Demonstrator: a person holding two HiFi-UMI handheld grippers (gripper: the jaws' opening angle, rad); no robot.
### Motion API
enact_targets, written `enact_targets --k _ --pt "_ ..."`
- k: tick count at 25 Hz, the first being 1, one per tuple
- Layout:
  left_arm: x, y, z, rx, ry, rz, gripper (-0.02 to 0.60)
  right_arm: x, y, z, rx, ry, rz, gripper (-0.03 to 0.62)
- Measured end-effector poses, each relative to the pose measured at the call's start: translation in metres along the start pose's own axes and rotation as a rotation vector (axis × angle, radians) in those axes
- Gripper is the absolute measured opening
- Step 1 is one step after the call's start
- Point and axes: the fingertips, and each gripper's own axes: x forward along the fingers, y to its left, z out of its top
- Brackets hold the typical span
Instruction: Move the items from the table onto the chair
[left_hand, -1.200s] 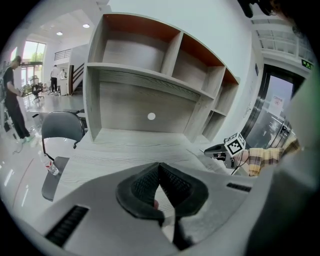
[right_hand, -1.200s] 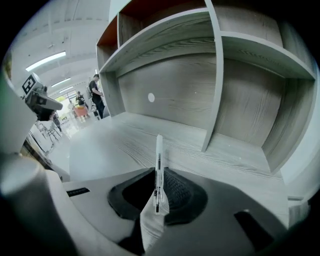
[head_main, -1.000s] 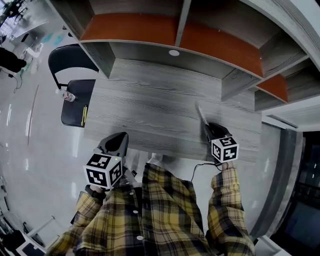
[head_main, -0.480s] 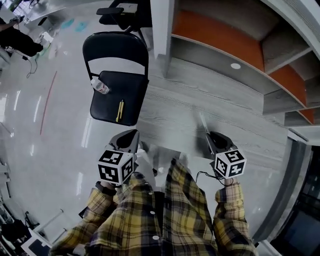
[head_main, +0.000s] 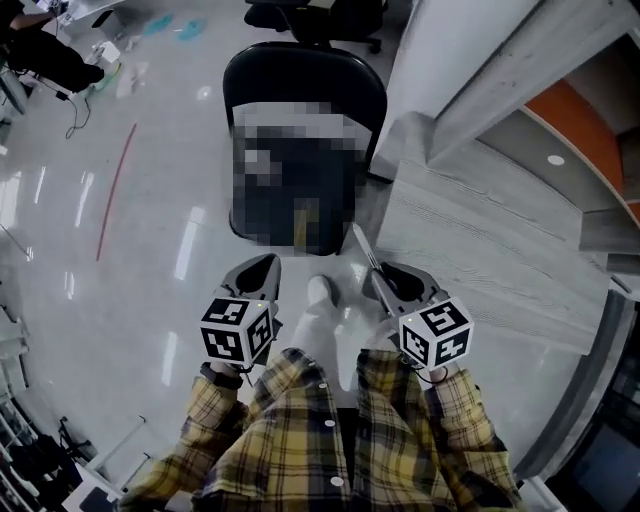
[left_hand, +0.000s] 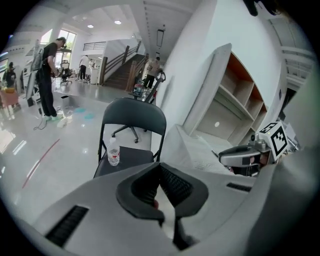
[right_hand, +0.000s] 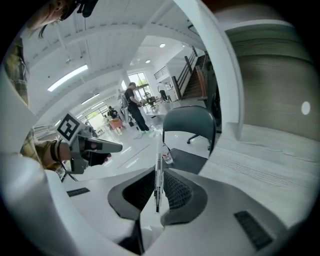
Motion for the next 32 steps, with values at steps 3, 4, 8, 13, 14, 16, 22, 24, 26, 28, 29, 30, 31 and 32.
enact_targets --k 3,4,8,13,14,16,22,24,26,28,29,30,31,32 --pt "-0.002 0.031 -0.017 -0.069 -0.005 0.028 0.005 0.05 0.036 0.007 0.02 0.019 0.049 0.064" --pt "-0.002 0.04 -0.024 -0.094 -0.005 0.039 0.005 0.067 0.045 0.007 0.028 0.028 0.066 0.064" --pt "0.002 0.073 -0.058 -0.171 0.024 0.072 0.005 0.139 0.063 -0.005 0.022 0.08 0.083 0.064" --pt "0.014 0.113 -0.105 -0.223 0.071 0.102 0.005 0.233 0.065 -0.037 -0.014 0.153 0.076 0.064" --pt "0.017 0.12 -0.114 -0.23 0.079 0.109 0.005 0.25 0.062 -0.045 -0.012 0.164 0.07 0.064" --pt "0.024 0.133 -0.13 -0.247 0.091 0.117 0.005 0.283 0.054 -0.062 0.012 0.181 0.054 0.064" --pt "0.044 0.16 -0.172 -0.317 0.116 0.14 0.005 0.37 0.013 -0.103 0.06 0.216 -0.026 0.064" --pt "0.05 0.161 -0.184 -0.332 0.135 0.141 0.005 0.391 -0.007 -0.114 0.063 0.215 -0.072 0.064" --pt "0.057 0.159 -0.192 -0.342 0.149 0.134 0.005 0.408 -0.027 -0.126 0.06 0.228 -0.116 0.064" --pt "0.062 0.155 -0.196 -0.348 0.16 0.126 0.005 0.422 -0.044 -0.139 0.078 0.252 -0.148 0.064" --pt "0.064 0.153 -0.197 -0.348 0.166 0.124 0.005 0.427 -0.051 -0.144 0.096 0.264 -0.161 0.064" --pt "0.065 0.152 -0.197 -0.348 0.171 0.123 0.005 0.431 -0.056 -0.15 0.117 0.273 -0.172 0.064" --pt "0.066 0.152 -0.198 -0.346 0.176 0.124 0.005 0.435 -0.059 -0.154 0.137 0.279 -0.182 0.064" --pt "0.067 0.153 -0.198 -0.343 0.181 0.126 0.005 0.439 -0.061 -0.157 0.152 0.283 -0.189 0.064"
